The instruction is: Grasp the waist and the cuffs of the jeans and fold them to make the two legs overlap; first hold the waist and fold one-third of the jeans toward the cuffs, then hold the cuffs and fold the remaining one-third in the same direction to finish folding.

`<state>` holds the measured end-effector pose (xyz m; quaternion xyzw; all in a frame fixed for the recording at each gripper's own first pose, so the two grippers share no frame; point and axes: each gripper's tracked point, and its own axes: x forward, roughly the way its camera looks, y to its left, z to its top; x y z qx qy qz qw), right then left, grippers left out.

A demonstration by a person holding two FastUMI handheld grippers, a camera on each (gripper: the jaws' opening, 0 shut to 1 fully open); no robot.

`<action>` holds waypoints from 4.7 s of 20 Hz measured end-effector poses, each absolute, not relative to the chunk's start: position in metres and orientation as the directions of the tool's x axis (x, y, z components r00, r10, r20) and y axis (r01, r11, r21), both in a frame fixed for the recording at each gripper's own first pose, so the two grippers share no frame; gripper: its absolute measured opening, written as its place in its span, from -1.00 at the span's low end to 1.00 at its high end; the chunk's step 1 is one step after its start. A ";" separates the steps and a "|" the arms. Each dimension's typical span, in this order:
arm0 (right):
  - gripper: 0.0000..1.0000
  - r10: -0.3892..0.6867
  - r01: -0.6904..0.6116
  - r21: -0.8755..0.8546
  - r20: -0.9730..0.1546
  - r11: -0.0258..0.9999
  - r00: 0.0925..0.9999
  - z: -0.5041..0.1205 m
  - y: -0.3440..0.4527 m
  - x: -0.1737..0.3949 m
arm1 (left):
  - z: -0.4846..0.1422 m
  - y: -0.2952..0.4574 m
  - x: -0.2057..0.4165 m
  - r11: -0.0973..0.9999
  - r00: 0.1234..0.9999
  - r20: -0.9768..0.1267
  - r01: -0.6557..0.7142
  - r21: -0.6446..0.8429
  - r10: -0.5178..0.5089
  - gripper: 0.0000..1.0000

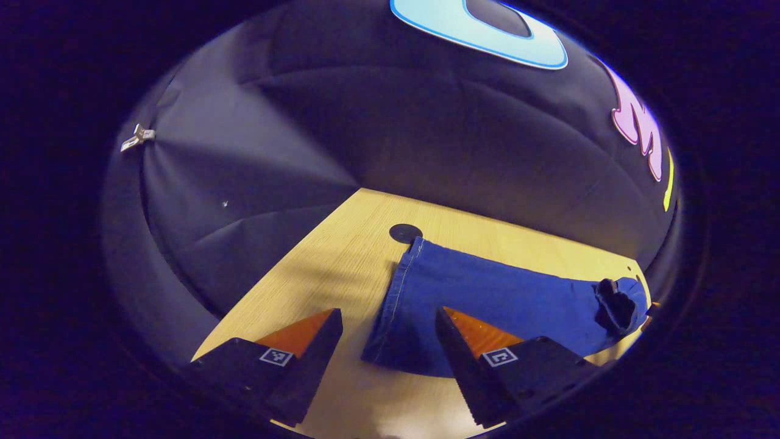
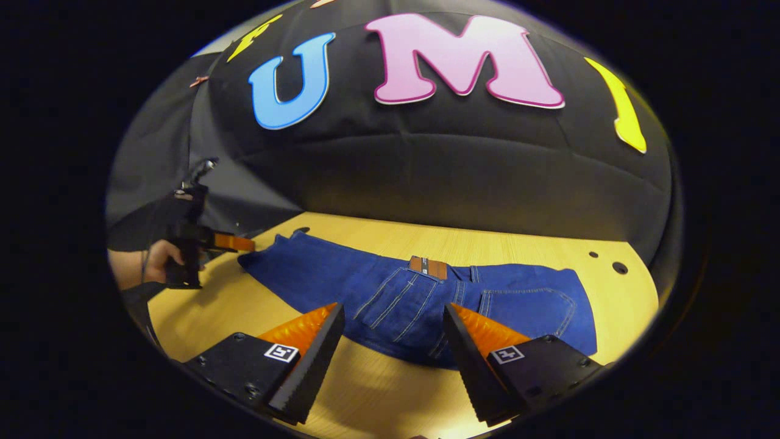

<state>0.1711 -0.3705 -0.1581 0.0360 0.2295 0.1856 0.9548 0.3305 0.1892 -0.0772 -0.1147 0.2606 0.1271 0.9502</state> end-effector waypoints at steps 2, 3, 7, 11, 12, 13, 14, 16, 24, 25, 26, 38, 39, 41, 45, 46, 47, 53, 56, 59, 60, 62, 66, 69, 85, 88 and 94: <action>0.95 0.353 -0.323 0.147 -0.466 0.935 0.811 -0.169 -0.384 0.159 | -0.088 0.180 0.331 0.947 0.799 -0.578 -0.294 -0.131 0.168 0.91; 0.95 0.351 -0.315 0.158 -0.483 0.936 0.802 -0.175 -0.387 0.156 | -0.094 0.182 0.331 0.948 0.784 -0.596 -0.296 -0.115 0.173 0.92; 0.94 0.319 -0.238 0.215 -0.551 0.947 0.771 -0.197 -0.404 0.144 | -0.100 0.178 0.331 0.955 0.767 -0.617 -0.284 -0.081 0.176 0.94; 0.96 0.325 -0.227 0.239 -0.556 0.944 0.765 -0.202 -0.403 0.137 | -0.096 0.155 0.334 0.967 0.778 -0.625 -0.200 -0.157 0.060 0.72; 0.97 0.328 -0.237 0.231 -0.561 0.944 0.760 -0.204 -0.404 0.134 | -0.096 0.148 0.332 0.972 0.769 -0.638 -0.181 -0.153 0.043 0.56; 0.96 0.330 -0.247 0.220 -0.566 0.944 0.755 -0.207 -0.403 0.132 | -0.099 0.148 0.333 0.979 0.767 -0.641 -0.156 -0.130 0.038 0.58; 0.96 0.334 -0.254 0.217 -0.569 0.943 0.751 -0.209 -0.402 0.131 | -0.101 0.144 0.334 0.983 0.766 -0.642 -0.139 -0.118 0.031 0.54; 0.96 0.338 -0.258 0.219 -0.571 0.941 0.748 -0.210 -0.404 0.127 | -0.103 0.140 0.341 0.980 0.779 -0.626 -0.150 -0.127 0.038 0.19; 0.96 0.316 -0.244 0.202 -0.588 0.949 0.744 -0.217 -0.423 0.117 | -0.098 0.133 0.347 0.963 0.810 -0.584 -0.195 -0.188 0.050 -0.87; 0.97 0.313 -0.239 0.202 -0.588 0.950 0.746 -0.217 -0.424 0.117 | -0.100 0.130 0.347 0.965 0.813 -0.580 -0.194 -0.177 0.057 -0.87; 0.97 0.308 -0.234 0.201 -0.591 0.951 0.746 -0.217 -0.426 0.117 | -0.098 0.127 0.348 0.969 0.815 -0.577 -0.189 -0.160 0.063 -0.88; 0.96 0.165 -0.122 0.115 -0.531 0.986 0.831 -0.150 -0.521 0.145 | 0.070 0.019 0.333 0.988 0.924 -0.380 -0.026 -0.153 -0.035 -0.89; 0.96 0.149 -0.108 0.108 -0.524 0.988 0.838 -0.142 -0.534 0.147 | 0.082 0.002 0.333 0.987 0.925 -0.377 -0.007 -0.161 -0.055 -0.89; 0.95 0.126 -0.081 0.108 -0.515 0.991 0.848 -0.127 -0.556 0.148 | 0.111 -0.036 0.332 0.983 0.925 -0.368 0.030 -0.180 -0.095 -0.89; 0.95 0.078 -0.037 0.094 -0.486 0.995 0.870 -0.097 -0.605 0.148 | 0.160 -0.130 0.333 0.968 0.916 -0.350 0.123 -0.221 -0.196 -0.89; 0.96 0.064 -0.027 0.084 -0.480 0.996 0.875 -0.091 -0.618 0.146 | 0.170 -0.158 0.333 0.962 0.910 -0.349 0.150 -0.230 -0.225 -0.89; 0.95 0.049 -0.013 0.078 -0.474 0.997 0.879 -0.085 -0.632 0.144 | 0.175 -0.185 0.331 0.955 0.904 -0.344 0.178 -0.238 -0.254 -0.89; 0.95 -0.052 0.100 0.077 -0.472 0.992 0.880 -0.075 -0.707 0.116 | 0.151 -0.340 0.336 0.904 0.816 -0.412 0.294 -0.310 -0.406 -0.88; 0.95 -0.103 0.167 0.091 -0.482 0.982 0.870 -0.077 -0.734 0.097 | 0.111 -0.396 0.338 0.900 0.763 -0.483 0.315 -0.302 -0.429 -0.89; 0.95 -0.142 0.214 0.098 -0.483 0.972 0.864 -0.077 -0.752 0.081 | 0.070 -0.413 0.352 0.910 0.731 -0.547 0.281 -0.304 -0.408 -0.88; 0.95 -0.147 0.218 0.093 -0.485 0.972 0.862 -0.079 -0.754 0.080 | 0.064 -0.414 0.354 0.912 0.721 -0.564 0.267 -0.310 -0.403 -0.88; 0.95 -0.153 0.215 0.074 -0.489 0.974 0.859 -0.080 -0.756 0.076 | 0.064 -0.414 0.358 0.913 0.708 -0.580 0.265 -0.312 -0.403 -0.83; 0.95 -0.155 0.209 0.064 -0.471 0.976 0.868 -0.064 -0.746 0.070 | 0.087 -0.426 0.350 0.878 0.733 -0.494 0.321 -0.355 -0.468 0.02; 0.95 -0.135 0.182 0.065 -0.440 0.981 0.888 -0.040 -0.724 0.068 | 0.117 -0.398 0.330 0.881 0.783 -0.423 0.331 -0.338 -0.456 0.66; 0.94 0.032 -0.026 0.036 -0.162 0.999 0.986 0.147 -0.559 0.019 | 0.295 -0.144 0.104 0.988 0.994 -0.050 0.094 -0.124 -0.100 0.94; 0.92 0.044 -0.040 0.031 -0.141 0.999 0.989 0.168 -0.542 -0.007 | 0.306 -0.121 0.062 0.989 0.998 -0.013 0.066 -0.131 -0.068 0.93; 0.94 0.031 -0.030 0.018 -0.063 0.999 0.998 0.189 -0.533 -0.059 | 0.302 -0.106 0.003 0.988 1.000 0.023 0.020 -0.151 -0.017 0.93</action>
